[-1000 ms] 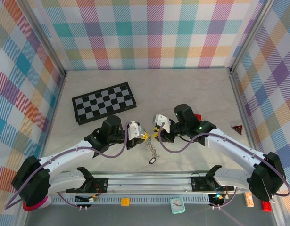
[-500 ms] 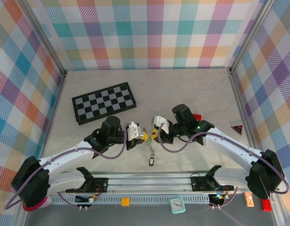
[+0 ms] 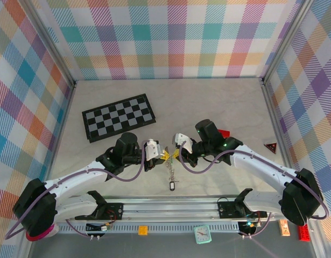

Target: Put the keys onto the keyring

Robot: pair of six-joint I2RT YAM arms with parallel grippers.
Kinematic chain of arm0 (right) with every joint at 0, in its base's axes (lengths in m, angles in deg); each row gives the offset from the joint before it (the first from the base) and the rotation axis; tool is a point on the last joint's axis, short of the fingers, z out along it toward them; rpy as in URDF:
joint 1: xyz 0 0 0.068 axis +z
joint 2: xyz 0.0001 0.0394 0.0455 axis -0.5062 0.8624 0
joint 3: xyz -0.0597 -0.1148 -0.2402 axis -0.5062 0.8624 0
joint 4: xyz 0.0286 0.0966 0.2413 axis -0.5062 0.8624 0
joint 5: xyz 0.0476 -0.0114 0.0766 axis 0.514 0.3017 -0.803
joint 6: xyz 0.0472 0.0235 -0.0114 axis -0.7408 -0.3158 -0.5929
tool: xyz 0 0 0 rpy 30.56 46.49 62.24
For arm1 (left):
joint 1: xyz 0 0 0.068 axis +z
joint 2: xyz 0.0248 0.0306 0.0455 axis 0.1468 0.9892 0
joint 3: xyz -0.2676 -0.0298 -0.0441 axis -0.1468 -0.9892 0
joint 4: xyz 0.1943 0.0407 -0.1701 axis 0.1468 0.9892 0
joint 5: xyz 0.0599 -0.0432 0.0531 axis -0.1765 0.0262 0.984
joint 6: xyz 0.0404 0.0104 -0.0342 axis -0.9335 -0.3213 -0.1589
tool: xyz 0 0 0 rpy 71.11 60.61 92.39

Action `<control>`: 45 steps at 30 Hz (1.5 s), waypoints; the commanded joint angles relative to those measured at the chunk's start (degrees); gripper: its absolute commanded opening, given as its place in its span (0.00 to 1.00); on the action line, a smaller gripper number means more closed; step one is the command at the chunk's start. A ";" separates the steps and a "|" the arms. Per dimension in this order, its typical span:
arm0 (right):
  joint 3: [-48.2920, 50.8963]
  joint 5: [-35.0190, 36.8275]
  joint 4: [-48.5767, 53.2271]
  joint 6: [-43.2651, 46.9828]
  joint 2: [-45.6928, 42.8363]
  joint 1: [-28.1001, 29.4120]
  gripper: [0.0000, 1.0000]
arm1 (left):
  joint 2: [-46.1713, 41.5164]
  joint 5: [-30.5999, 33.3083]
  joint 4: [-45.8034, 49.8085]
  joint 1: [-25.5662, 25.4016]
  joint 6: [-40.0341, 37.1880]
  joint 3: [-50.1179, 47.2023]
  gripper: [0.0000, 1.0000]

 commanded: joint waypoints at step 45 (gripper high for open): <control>0.69 0.38 -2.82 1.14 -1.84 0.40 0.00 | -1.95 2.74 -4.79 -0.17 3.23 -1.47 0.28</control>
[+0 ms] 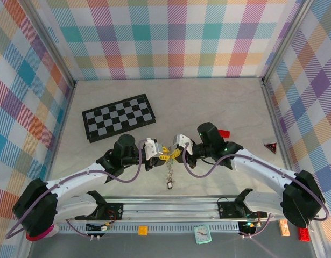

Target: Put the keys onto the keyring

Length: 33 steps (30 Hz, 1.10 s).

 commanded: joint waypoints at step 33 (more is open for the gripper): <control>-8.12 1.60 8.18 6.36 -1.09 2.53 0.24 | -0.18 -1.34 7.98 -0.14 -4.99 4.75 0.00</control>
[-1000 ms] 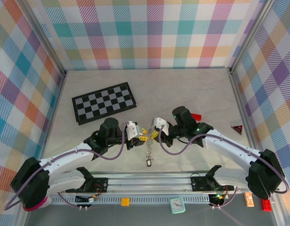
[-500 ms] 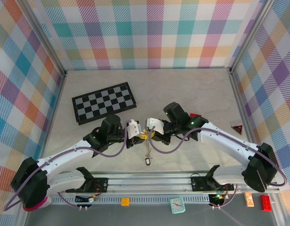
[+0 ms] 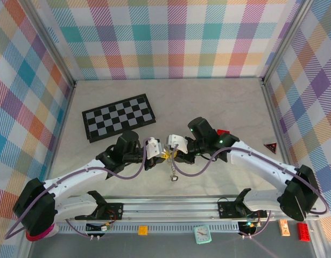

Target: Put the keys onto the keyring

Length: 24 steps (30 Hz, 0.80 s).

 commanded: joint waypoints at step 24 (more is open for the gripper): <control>12.43 -12.16 -20.45 -9.13 -4.43 -4.55 0.10 | -1.36 -6.41 -21.80 -0.16 7.23 -7.39 0.00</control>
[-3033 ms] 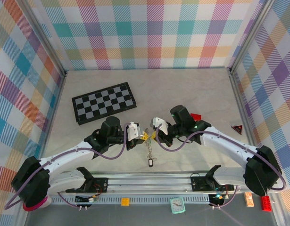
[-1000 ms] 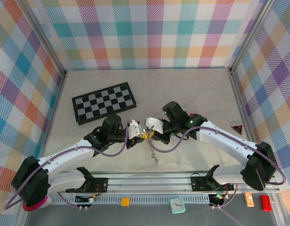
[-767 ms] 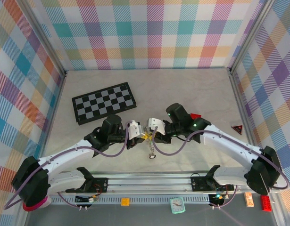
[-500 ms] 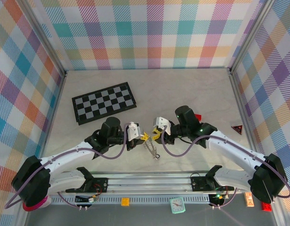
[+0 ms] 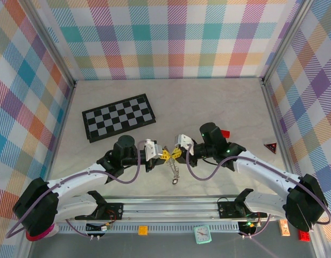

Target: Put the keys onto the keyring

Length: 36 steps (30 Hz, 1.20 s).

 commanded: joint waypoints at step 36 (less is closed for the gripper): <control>-20.13 9.66 25.97 12.18 9.44 5.92 0.00 | 0.30 4.65 18.54 -0.21 -5.20 9.62 0.29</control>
